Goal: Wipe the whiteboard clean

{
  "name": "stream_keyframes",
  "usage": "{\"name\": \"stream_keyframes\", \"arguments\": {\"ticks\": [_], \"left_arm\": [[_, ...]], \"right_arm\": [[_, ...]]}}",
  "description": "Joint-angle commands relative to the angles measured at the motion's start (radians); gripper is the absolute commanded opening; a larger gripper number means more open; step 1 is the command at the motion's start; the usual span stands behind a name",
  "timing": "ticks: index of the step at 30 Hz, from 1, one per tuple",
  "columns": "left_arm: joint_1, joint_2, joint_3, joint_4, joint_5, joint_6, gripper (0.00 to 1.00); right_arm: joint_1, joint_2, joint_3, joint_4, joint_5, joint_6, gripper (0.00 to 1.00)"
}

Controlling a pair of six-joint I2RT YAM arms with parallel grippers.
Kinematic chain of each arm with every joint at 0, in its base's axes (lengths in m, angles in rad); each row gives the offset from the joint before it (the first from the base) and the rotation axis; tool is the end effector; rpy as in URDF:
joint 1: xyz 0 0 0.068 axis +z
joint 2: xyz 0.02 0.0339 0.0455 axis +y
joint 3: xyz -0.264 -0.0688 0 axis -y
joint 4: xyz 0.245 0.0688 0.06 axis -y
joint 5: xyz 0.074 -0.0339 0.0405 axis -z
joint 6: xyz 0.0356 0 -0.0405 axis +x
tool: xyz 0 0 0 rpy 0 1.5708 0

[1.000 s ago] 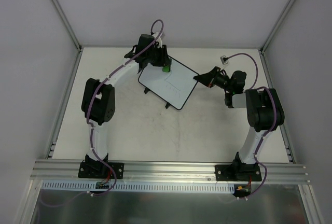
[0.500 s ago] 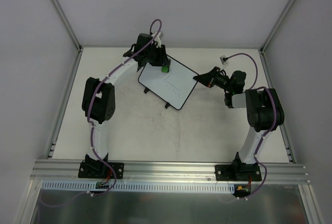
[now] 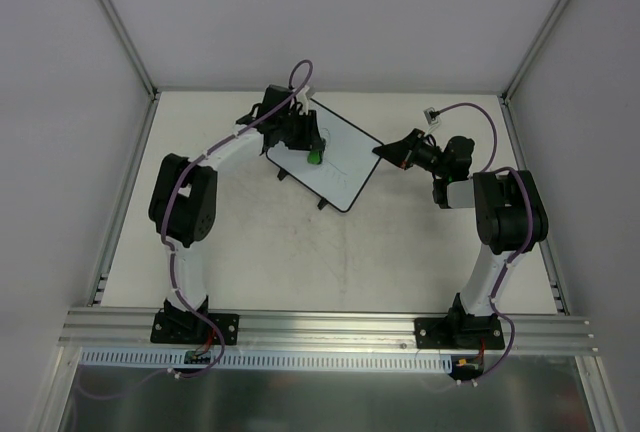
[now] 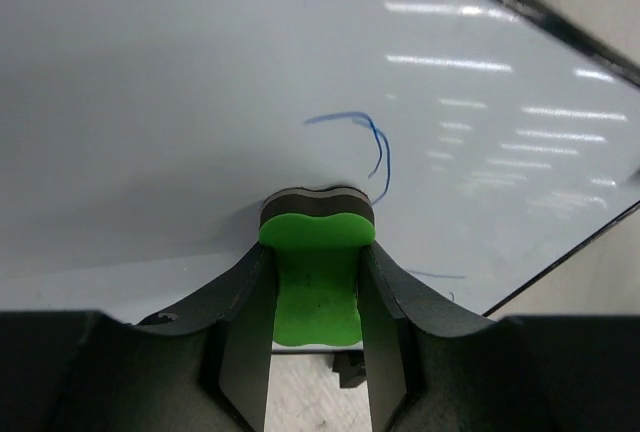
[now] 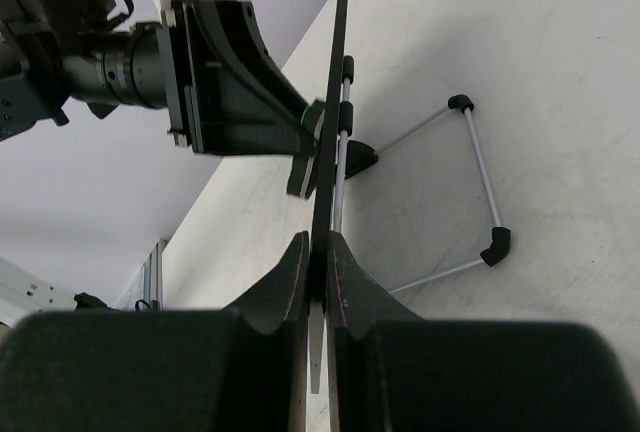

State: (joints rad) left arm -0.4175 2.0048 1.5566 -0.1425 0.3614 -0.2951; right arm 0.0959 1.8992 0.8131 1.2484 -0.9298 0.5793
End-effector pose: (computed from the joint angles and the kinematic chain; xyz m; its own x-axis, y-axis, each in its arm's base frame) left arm 0.4217 -0.2008 0.2412 -0.6755 0.0020 -0.7374 0.4717 0.7698 -0.4300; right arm 0.3620 0.0635 0.1900 -0.3278 0.2973 -0.8967 -0.7948 0.4263 0.4319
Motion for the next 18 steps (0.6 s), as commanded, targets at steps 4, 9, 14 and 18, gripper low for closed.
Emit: {"name": "stream_keyframes", "arguments": {"ticks": [4,9,14,18], "left_arm": [[-0.061,-0.093,-0.22,0.049,-0.022,0.005,0.0],[-0.061,-0.103,-0.355,0.138,-0.006,-0.029,0.0],[-0.061,-0.09,-0.366,0.193,-0.025,-0.036,0.0],[-0.06,-0.089,-0.294,0.163,-0.065,-0.021,0.0]], "right_arm": [[0.036,-0.051,0.005,0.284,-0.127,-0.021,0.0],[0.036,-0.054,0.003,0.284,-0.126,-0.021,0.0],[0.038,-0.058,0.003,0.284,-0.124,-0.021,0.0],[0.038,-0.057,0.001,0.284,-0.126,-0.019,0.0]]}}
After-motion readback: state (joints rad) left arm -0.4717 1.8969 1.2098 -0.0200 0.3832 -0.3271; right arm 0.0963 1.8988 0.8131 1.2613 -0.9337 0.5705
